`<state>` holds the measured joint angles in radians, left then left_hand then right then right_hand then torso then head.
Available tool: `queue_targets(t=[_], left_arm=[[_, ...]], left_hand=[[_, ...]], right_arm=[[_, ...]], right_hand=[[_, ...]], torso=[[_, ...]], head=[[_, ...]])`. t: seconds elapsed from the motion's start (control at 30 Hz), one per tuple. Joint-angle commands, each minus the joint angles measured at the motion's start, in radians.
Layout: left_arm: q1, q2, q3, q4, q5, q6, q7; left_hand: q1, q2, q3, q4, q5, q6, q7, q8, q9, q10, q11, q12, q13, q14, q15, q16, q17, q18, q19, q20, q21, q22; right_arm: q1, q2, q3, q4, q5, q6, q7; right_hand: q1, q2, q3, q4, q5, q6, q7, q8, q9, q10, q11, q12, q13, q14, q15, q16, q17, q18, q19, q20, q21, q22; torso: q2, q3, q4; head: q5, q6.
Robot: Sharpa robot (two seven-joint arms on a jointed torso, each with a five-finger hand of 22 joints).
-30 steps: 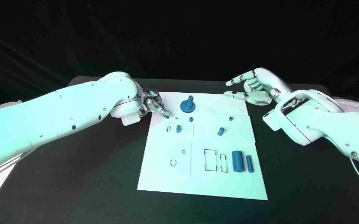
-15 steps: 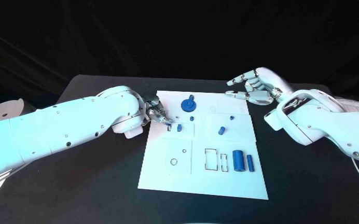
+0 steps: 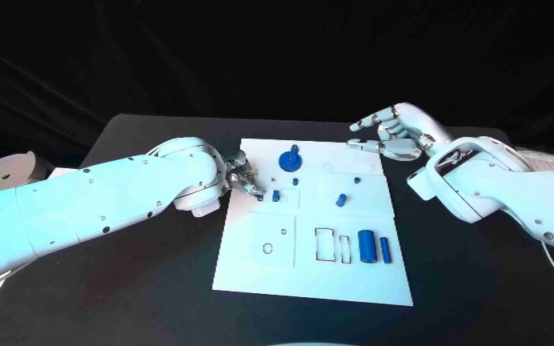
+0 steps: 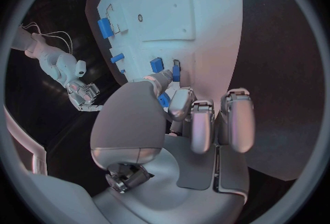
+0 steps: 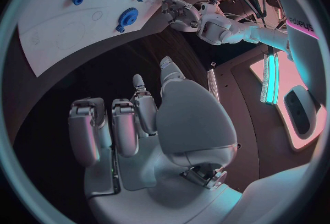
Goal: Assemble the parts on the task board
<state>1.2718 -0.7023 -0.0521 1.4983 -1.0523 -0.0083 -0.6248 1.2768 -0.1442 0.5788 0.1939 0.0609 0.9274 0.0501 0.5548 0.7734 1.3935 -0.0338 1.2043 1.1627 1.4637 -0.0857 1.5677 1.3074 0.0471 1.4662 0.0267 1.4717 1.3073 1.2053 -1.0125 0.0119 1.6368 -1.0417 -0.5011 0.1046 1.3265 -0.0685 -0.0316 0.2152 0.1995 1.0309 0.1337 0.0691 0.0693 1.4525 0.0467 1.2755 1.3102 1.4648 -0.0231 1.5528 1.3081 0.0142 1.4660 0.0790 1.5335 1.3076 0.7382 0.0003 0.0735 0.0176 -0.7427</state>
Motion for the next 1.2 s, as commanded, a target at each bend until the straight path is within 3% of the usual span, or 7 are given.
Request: queue_targets(t=[0.03, 0.33, 1.2], left_arm=[[-0.002, 0.006, 0.0, -0.002, -0.031, 0.038, -0.011], [-0.009, 0.014, 0.0, -0.009, -0.033, 0.061, -0.015], [-0.011, 0.017, 0.0, -0.002, -0.034, 0.101, -0.022]], left_hand=[[0.004, 0.002, 0.077, -0.071, 0.004, 0.021, -0.02, 0.009, 0.006, 0.006, -0.006, 0.011, 0.013, 0.107, -0.005, 0.003, 0.263, -0.011, 0.038, -0.008, 0.002, 0.124], [0.001, 0.001, 0.078, -0.072, 0.004, 0.024, -0.021, 0.012, 0.008, 0.009, -0.006, 0.016, 0.02, 0.107, -0.006, 0.003, 0.263, -0.011, 0.038, -0.009, 0.002, 0.124], [-0.014, -0.01, 0.08, -0.074, 0.003, 0.034, -0.026, 0.025, 0.017, 0.012, -0.01, 0.021, 0.024, 0.107, -0.009, 0.003, 0.263, -0.012, 0.04, -0.011, 0.005, 0.129]], right_arm=[[-0.001, 0.0, 0.0, 0.0, 0.0, 0.013, 0.007], [-0.001, 0.0, 0.0, 0.0, 0.0, 0.013, 0.007], [-0.001, 0.001, 0.0, 0.0, 0.001, 0.014, 0.009]], right_hand=[[-0.001, 0.008, -0.004, 0.0, 0.003, 0.0, 0.001, 0.0, 0.0, -0.006, 0.003, -0.003, 0.101, 0.097, 0.001, -0.004, 0.227, 0.004, 0.066, 0.004, -0.005, 0.191], [-0.001, 0.008, -0.004, 0.0, 0.003, 0.0, 0.001, 0.0, 0.0, -0.006, 0.003, -0.003, 0.101, 0.097, 0.001, -0.004, 0.227, 0.004, 0.066, 0.004, -0.005, 0.191], [-0.001, 0.008, -0.004, 0.0, 0.003, 0.0, 0.001, 0.0, 0.0, -0.006, 0.003, -0.003, 0.101, 0.097, 0.001, -0.004, 0.227, 0.004, 0.066, 0.004, -0.005, 0.191]], torso=[[0.0, -0.0005, 0.0001], [0.0, 0.0, 0.0002], [-0.001, 0.0004, 0.0]], head=[[0.002, -0.002], [0.0, -0.008], [0.002, -0.014]])
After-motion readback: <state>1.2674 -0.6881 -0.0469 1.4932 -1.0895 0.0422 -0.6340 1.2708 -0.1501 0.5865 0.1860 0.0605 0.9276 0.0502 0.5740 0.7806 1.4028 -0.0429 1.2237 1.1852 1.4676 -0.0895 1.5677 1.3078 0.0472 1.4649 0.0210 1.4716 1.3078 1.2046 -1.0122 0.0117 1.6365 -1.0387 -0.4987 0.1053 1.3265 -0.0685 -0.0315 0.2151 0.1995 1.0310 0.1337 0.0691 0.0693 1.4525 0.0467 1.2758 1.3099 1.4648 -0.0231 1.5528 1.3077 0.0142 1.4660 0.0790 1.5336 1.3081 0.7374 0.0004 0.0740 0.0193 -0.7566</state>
